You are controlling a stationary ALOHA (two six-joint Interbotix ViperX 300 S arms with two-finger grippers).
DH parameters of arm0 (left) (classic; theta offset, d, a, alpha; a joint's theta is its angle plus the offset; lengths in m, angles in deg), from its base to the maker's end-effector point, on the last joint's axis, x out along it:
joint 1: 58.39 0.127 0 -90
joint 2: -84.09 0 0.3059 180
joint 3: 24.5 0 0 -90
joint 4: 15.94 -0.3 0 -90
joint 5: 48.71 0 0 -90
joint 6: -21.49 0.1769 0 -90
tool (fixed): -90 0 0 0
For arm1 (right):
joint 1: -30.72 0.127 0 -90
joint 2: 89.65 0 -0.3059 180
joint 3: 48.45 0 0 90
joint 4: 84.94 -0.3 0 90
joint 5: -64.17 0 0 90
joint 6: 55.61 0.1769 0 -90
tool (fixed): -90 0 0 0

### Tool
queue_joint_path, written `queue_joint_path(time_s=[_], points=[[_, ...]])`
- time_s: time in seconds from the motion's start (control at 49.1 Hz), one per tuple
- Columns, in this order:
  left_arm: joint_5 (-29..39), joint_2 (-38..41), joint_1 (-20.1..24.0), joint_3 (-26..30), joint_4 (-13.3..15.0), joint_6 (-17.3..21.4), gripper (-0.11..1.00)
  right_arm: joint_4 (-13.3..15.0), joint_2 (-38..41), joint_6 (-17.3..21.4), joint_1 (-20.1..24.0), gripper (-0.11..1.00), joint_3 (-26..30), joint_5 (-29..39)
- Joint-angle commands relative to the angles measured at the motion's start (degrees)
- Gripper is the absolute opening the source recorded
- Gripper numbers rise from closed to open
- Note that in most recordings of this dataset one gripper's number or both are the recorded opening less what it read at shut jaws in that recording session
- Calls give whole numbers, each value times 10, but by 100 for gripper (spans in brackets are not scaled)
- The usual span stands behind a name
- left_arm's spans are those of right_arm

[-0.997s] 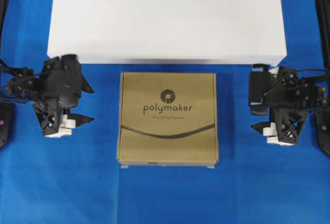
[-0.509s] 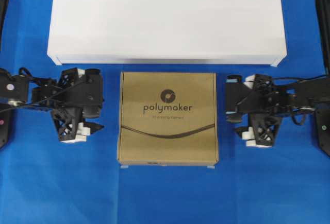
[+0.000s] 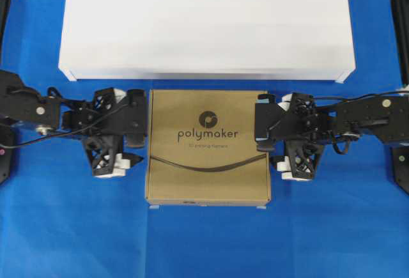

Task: Place the cardboard box on the stand after clamping it between your arms.
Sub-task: 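Move left and right grippers inward to the box's left and right sides, then press both grippers against the box sides and lift it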

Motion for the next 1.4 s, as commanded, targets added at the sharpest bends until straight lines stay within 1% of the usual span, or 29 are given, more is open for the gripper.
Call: queue_joint_path(time_s=[0.0, 0.244, 0.448, 0.692, 0.773, 0.895, 1.058, 1.201, 1.384], points=[[-4, 11, 2, 21, -2, 0, 84, 1, 5, -4, -1, 99, 18, -14], [-2, 33, 2, 36, -2, 0, 84, 1, 22, -4, -3, 99, 39, -35], [-2, 33, 6, 40, -2, -1, 84, 1, 21, -4, -11, 99, 40, -40], [0, 30, 6, 74, -2, -3, 84, -2, 7, -1, -11, 99, 46, -34], [14, 23, 7, 91, -2, -2, 84, -4, -9, 0, -11, 99, 54, -20], [57, 4, 7, 118, -1, -4, 84, -15, -47, 3, -12, 99, 75, 29], [146, -26, 9, 166, -2, -6, 84, -34, -101, 4, -13, 99, 112, 105], [228, -60, 9, 223, -2, -5, 84, -37, -146, 4, -14, 99, 160, 174], [338, -80, 9, 301, -2, -5, 84, -39, -159, 4, -13, 99, 227, 252]])
